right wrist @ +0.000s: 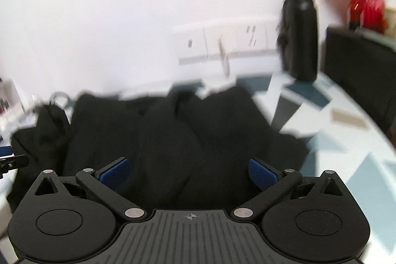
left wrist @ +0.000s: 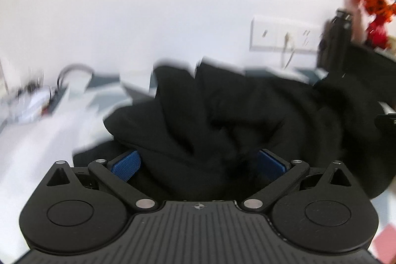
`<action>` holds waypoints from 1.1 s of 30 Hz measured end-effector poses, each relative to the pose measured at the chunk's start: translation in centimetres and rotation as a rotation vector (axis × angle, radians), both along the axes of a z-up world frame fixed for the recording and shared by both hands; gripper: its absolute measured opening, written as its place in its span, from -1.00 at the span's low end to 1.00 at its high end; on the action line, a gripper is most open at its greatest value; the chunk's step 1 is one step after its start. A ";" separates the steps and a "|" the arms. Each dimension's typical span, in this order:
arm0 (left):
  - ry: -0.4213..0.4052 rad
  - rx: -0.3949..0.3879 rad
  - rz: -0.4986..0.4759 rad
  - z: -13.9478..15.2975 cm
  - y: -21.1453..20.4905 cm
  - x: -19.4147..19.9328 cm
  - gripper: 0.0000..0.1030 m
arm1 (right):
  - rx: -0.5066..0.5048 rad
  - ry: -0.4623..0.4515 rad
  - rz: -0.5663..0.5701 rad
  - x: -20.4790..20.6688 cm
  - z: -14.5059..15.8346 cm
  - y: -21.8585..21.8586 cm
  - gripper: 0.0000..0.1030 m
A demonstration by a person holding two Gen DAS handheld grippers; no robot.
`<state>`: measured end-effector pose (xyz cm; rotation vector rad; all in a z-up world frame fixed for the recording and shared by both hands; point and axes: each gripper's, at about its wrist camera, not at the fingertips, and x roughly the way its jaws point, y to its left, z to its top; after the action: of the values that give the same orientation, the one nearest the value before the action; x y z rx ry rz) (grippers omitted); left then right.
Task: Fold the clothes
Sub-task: 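Open both grippers and lift them off the jacket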
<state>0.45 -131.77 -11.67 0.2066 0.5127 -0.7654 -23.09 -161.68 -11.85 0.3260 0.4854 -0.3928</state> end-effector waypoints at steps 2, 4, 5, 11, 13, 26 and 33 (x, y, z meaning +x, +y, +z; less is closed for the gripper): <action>-0.061 -0.037 -0.009 2.6 0.2 -1.2 0.99 | 0.000 -0.052 0.002 -1.3 2.2 -0.3 0.99; -0.119 -0.072 -0.016 5.1 0.4 -2.3 0.99 | 0.007 -0.100 0.016 -2.3 4.7 -0.9 0.99; -0.145 -0.091 -0.019 6.4 0.5 -2.7 0.99 | 0.010 -0.124 0.023 -2.8 5.9 -1.2 0.99; -0.199 -0.110 -0.033 11.9 0.1 -4.8 0.99 | -0.065 -0.199 0.058 -4.5 12.9 -0.8 0.99; -0.219 -0.100 -0.048 13.3 0.0 -5.6 0.99 | -0.118 -0.222 0.068 -5.1 15.1 0.3 0.99; -0.177 -0.231 -0.009 19.7 3.2 -5.8 0.99 | -0.325 -0.346 0.066 -7.7 25.1 1.9 0.99; -0.211 -0.144 0.088 17.0 1.4 -2.7 0.99 | -0.388 -0.256 0.101 -4.5 22.2 0.6 0.99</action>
<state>-2.21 -130.32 5.33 0.1277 0.2638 -0.6826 -27.59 -161.08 10.32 -0.0260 0.1669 -0.3328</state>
